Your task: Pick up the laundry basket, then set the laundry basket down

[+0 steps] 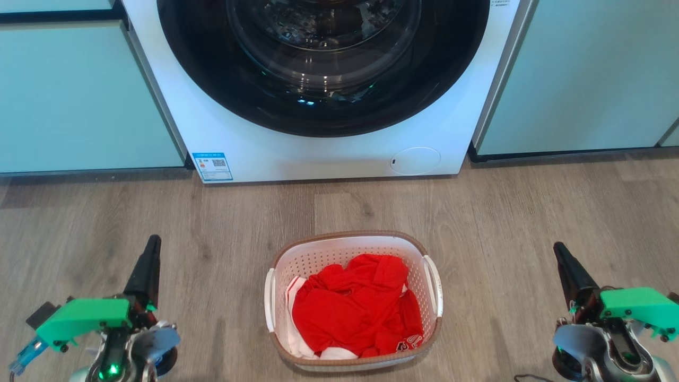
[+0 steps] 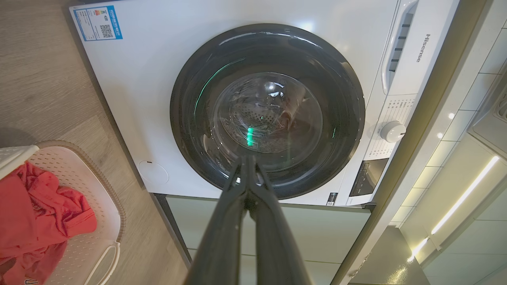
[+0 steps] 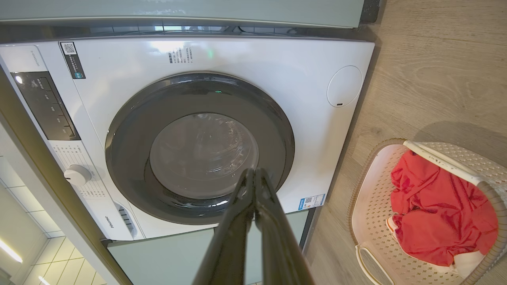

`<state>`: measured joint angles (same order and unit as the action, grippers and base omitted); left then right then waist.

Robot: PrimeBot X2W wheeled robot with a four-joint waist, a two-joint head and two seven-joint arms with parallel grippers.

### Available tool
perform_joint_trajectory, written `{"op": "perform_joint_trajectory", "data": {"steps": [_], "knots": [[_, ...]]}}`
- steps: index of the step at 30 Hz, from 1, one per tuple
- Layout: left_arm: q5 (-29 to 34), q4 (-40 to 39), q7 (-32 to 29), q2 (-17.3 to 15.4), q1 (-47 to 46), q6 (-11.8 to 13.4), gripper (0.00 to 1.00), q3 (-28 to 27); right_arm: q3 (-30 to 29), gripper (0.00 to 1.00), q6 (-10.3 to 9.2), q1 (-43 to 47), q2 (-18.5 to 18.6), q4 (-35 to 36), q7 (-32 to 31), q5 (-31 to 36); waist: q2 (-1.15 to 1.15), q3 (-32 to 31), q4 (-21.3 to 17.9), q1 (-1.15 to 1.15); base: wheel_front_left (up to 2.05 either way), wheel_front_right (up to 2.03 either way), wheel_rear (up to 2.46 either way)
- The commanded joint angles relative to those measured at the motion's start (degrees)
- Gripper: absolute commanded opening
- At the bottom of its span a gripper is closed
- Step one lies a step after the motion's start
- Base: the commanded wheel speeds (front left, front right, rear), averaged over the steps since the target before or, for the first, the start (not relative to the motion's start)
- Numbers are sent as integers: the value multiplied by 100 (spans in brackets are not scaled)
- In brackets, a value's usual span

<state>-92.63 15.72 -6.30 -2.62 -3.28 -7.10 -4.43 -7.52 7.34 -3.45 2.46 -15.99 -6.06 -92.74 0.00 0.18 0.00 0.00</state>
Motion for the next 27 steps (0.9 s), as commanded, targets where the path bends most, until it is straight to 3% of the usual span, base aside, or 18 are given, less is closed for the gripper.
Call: {"op": "perform_joint_trajectory", "data": {"steps": [1,27], "knots": [[52,-168,-23,-26,-292,-39,0,-215,94,0,14,-274,43,197,-48,63,0,0,0,0,0,0,0],[52,-168,-24,-26,-292,-39,0,-215,94,0,14,-274,42,196,-48,63,0,0,0,0,0,0,0]]}}
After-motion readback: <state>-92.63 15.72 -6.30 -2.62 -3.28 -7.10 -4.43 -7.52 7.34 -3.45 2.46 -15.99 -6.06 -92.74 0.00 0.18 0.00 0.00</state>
